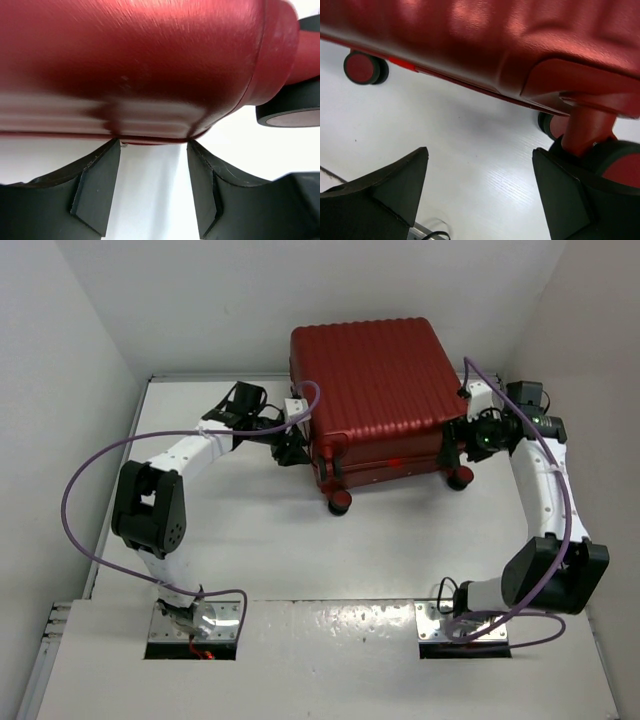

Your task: Pack the luggage

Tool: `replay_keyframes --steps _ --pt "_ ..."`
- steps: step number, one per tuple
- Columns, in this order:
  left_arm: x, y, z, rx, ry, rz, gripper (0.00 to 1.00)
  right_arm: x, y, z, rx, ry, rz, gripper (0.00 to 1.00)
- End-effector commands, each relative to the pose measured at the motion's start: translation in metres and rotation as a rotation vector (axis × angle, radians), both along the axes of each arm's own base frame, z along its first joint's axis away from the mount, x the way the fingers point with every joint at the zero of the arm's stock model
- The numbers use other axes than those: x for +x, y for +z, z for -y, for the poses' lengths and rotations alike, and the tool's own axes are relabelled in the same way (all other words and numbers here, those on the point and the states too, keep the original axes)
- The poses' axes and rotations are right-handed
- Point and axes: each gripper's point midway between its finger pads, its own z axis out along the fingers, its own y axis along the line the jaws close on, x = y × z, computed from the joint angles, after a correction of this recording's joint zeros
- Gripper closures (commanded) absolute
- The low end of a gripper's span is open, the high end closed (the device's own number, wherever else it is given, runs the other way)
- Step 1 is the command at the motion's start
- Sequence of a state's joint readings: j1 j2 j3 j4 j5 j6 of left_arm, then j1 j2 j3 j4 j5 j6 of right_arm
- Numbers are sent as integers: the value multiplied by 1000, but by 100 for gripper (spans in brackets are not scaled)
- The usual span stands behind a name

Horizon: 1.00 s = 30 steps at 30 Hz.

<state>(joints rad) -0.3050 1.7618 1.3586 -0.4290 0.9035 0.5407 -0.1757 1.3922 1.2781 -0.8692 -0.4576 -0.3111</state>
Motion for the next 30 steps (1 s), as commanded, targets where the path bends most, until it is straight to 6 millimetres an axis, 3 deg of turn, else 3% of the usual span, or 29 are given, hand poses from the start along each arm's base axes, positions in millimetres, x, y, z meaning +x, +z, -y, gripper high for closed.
replay_keyframes --steps 1,6,8,14,15,17,18,19,20,21,22,25,26,30 --pt "9 43 17 -96 -61 153 39 43 59 38 -92 -101 249 14" --pt "8 43 16 -90 -55 155 39 55 102 36 -50 -112 409 13" --pt "7 43 16 -91 -51 146 39 62 109 42 -78 -123 448 13" --pt "10 43 12 -91 -42 147 38 81 89 70 -227 -171 355 12" --pt "10 43 12 -91 -42 147 38 87 69 73 -239 -146 296 11" --pt "8 39 12 -88 -41 138 38 84 69 71 -246 -126 237 11" --pt "8 39 12 -88 -41 138 38 83 46 67 -226 -86 153 11" --pt "10 43 8 -90 -33 147 38 84 58 66 -228 -77 154 11" --pt "8 39 7 -87 -32 137 38 86 57 64 -217 -68 142 11" --pt "8 39 7 -87 -32 137 38 85 36 65 -211 -48 63 11" --pt "10 34 3 -78 -16 129 38 89 42 65 -212 -43 67 11" --pt "10 33 -2 -76 -5 126 38 88 33 64 -211 7 4 11" --pt "7 33 -3 -77 -2 117 36 82 25 60 -193 33 -39 12" --pt "7 28 -12 -75 25 93 35 69 22 57 -149 115 -45 12"
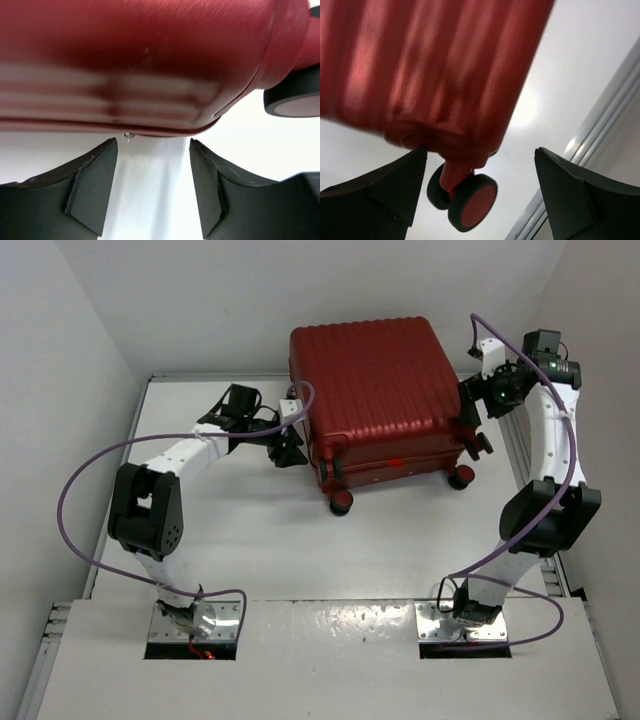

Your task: Pack the luggage

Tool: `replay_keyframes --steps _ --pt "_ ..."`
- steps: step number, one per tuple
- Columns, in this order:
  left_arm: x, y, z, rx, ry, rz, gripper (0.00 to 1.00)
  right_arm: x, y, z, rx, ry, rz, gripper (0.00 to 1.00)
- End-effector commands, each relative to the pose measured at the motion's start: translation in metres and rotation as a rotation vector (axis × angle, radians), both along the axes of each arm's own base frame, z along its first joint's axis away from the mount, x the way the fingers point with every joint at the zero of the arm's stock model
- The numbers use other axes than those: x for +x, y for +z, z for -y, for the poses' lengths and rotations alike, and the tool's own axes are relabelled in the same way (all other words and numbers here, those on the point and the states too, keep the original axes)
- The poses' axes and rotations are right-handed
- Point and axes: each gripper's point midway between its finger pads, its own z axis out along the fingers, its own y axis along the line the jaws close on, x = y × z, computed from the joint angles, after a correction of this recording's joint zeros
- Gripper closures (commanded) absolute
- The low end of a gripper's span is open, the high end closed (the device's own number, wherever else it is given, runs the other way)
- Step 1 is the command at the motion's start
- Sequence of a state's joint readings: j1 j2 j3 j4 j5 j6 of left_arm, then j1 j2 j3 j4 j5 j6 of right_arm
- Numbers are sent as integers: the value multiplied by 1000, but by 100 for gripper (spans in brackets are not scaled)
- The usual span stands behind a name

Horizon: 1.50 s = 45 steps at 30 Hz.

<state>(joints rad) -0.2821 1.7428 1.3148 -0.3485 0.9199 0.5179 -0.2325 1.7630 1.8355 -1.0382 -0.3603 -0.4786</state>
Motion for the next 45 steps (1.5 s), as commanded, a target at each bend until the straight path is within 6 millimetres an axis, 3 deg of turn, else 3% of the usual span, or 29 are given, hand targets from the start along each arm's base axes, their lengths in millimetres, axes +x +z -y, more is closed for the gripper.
replay_keyframes --steps 1,5,8,9,11,12,16,18,19,23,25,28,30,34,38,44,45 --pt "-1 26 -7 -46 8 63 35 -28 -18 -9 59 107 -113 12" --pt "-4 22 -10 -53 14 46 35 -42 -17 -15 90 160 -141 12" --pt "-3 24 -10 -55 14 55 35 -51 -28 -16 100 159 -182 13" --pt "-3 24 -10 -55 14 55 35 -54 -42 -14 86 150 -210 13" --pt "-1 24 -9 -57 18 48 35 -42 -43 -6 25 127 -155 15" --pt "0 23 -10 -52 25 50 35 -47 -58 -7 27 102 -188 15" --pt "0 18 -12 -41 34 42 32 -32 -69 -5 -52 73 -151 18" --pt "-3 8 -16 -42 55 0 31 -30 -74 -10 -48 59 -164 27" --pt "-3 8 -21 -46 71 -2 31 -29 -76 -11 -56 56 -160 39" --pt "-10 -9 -34 -59 123 -6 21 -12 -65 -10 -75 34 -50 65" --pt "-16 -21 -36 -56 133 12 21 -10 -46 -9 -89 40 21 81" --pt "-12 -26 -36 -83 179 4 19 -4 -19 -11 -97 36 124 93" --pt "-6 -22 -33 -137 211 2 19 -1 -1 -10 -111 31 190 95" --pt "14 -14 -29 -211 272 38 19 0 -1 -4 -140 19 207 98" --pt "19 -14 -15 -243 252 48 21 1 -4 3 -162 3 212 98" --pt "23 -25 11 -288 167 10 39 6 -26 20 -185 -62 169 98" --pt "24 -26 12 -293 169 8 40 9 -21 21 -188 -71 179 98"
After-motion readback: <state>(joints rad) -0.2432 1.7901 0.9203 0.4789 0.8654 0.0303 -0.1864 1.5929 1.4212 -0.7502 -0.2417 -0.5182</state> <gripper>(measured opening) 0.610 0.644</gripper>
